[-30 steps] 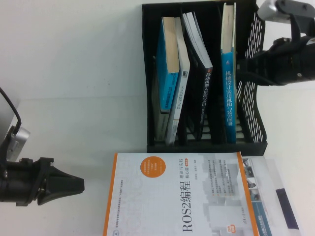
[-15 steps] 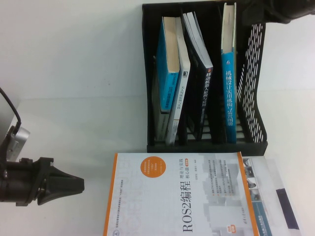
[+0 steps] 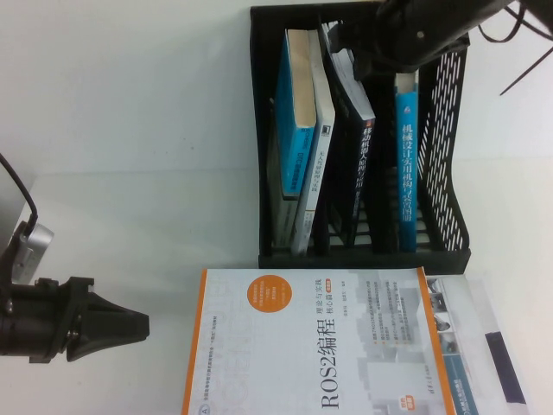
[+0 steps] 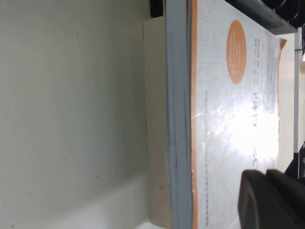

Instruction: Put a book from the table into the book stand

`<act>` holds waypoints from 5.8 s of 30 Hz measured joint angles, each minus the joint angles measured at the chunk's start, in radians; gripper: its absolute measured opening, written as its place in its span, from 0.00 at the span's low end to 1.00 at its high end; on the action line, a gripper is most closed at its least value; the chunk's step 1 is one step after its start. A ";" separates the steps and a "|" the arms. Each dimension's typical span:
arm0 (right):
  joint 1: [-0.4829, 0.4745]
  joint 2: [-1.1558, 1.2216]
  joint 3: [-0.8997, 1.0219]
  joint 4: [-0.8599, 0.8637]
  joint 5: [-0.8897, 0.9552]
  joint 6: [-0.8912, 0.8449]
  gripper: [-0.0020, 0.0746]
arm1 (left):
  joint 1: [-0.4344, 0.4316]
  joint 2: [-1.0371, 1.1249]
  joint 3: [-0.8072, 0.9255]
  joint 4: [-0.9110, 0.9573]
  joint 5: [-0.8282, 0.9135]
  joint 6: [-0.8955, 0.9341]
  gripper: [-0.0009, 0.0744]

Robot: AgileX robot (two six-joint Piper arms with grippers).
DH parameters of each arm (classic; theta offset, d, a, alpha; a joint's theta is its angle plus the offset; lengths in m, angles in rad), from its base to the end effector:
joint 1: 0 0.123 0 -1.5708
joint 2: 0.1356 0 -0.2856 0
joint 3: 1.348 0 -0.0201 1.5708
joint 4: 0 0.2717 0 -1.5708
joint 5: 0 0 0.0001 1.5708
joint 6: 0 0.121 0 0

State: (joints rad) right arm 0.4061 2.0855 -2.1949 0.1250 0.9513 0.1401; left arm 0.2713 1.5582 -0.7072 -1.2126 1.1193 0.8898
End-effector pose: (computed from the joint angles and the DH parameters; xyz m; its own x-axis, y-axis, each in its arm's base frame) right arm 0.4760 0.2180 0.3409 -0.7102 -0.0765 -0.6999 -0.3183 0.9216 0.2222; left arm 0.2748 -0.0295 0.1690 -0.9473 -0.2478 -0.2032 0.0285 0.5665 -0.8235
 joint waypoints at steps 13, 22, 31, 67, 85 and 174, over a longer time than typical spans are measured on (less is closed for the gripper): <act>0.020 0.004 -0.043 -0.360 0.202 0.104 0.02 | 0.000 0.000 0.000 -0.023 0.005 0.000 0.01; 0.018 -0.025 -0.048 -0.387 0.194 0.119 0.02 | 0.000 0.000 0.000 -0.027 0.017 0.000 0.01; -0.029 -0.025 -0.048 -0.408 0.227 0.119 0.02 | 0.000 0.000 0.000 -0.027 0.028 0.000 0.01; -0.061 0.035 0.001 0.117 0.144 -0.146 0.02 | 0.000 0.000 0.000 -0.030 0.038 0.002 0.01; -0.065 -0.018 0.029 -0.150 0.110 -0.019 0.02 | 0.000 0.000 0.000 -0.030 0.038 0.002 0.01; -0.191 -0.619 1.355 0.777 -0.146 -0.725 0.02 | -0.250 0.344 -0.146 -0.158 0.008 0.233 0.25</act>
State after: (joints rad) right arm 0.2149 1.4660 -0.8394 0.9024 0.8053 -0.5846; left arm 0.0208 1.9021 -0.8534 -1.3705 1.1278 1.1231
